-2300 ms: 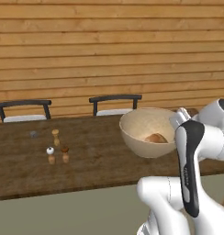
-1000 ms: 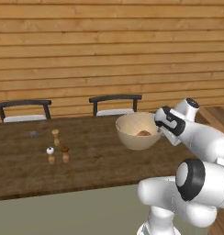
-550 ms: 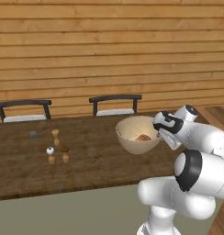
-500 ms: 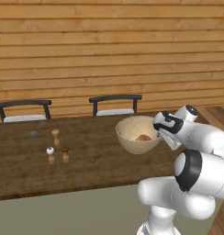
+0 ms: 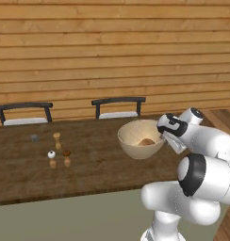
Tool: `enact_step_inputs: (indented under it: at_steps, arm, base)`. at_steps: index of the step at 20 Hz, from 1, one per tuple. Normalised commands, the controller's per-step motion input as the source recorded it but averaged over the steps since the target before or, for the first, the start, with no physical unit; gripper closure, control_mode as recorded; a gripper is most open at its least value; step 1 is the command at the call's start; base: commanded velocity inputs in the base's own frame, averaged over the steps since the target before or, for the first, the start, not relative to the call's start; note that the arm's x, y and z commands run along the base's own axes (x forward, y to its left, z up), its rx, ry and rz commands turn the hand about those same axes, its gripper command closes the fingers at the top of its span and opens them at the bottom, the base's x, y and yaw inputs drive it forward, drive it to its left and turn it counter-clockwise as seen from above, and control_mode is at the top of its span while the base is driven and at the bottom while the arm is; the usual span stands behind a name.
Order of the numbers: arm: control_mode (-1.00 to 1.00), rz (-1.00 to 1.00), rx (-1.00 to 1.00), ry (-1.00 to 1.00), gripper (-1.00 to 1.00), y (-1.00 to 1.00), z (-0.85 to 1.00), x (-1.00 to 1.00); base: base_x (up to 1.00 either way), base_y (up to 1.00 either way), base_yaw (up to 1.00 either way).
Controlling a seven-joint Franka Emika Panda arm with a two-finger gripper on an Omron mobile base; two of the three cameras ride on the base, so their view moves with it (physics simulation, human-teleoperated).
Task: Open the cabinet, pick up the bread from the cabinet and place it in the basket. Then move the basket to the dining counter.
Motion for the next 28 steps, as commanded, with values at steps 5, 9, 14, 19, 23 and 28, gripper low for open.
enact_step_inputs:
  at_steps: [5,9,14,19,23,28]
  arm:
    - [-1.00,0.01,-0.03,0.04,-1.00,0.00,0.08,0.02]
    - [-1.00,0.00,-0.15,0.11,-1.00,0.04,0.47,-0.02]
    - [-1.00,0.01,-0.16,0.00,-1.00,0.22,0.97,-0.40]
    - [-1.00,0.14,-0.17,0.01,-1.00,0.45,0.99,-0.73]
    - [-1.00,0.27,-0.36,0.02,-1.00,1.00,0.93,-0.79]
    - [-1.00,0.29,-0.54,0.00,-1.00,1.00,0.62,-0.82]
  base:
    - [0.00,0.00,0.00]
    - [0.00,0.00,0.00]
    - [0.00,0.00,0.00]
    - [0.00,0.00,0.00]
    - [0.00,0.00,0.00]
    - [0.00,0.00,0.00]
